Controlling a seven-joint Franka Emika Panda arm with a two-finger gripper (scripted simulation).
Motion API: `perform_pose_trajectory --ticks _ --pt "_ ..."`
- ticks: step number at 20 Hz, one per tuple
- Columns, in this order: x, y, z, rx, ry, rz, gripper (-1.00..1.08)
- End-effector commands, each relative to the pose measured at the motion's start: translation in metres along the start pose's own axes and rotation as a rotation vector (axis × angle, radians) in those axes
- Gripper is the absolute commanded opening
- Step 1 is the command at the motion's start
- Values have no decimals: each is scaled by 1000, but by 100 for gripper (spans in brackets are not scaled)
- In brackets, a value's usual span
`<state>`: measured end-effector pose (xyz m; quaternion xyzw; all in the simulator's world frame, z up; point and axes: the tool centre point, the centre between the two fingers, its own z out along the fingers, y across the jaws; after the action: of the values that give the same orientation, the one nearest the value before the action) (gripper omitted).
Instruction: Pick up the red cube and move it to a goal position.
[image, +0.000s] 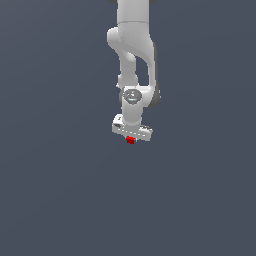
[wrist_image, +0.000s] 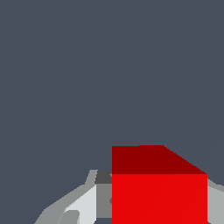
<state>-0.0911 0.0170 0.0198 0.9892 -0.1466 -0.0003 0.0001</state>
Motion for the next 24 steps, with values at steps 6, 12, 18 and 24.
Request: perform_pose_trajectory --ticks 6,12,18,24 --pt "0 0 0 0 0 0 -100" --pt "3 1 -10 0 0 0 -100" --pt "13 3 -40 0 0 0 -100" --pt "29 7 -88 0 0 0 -100"
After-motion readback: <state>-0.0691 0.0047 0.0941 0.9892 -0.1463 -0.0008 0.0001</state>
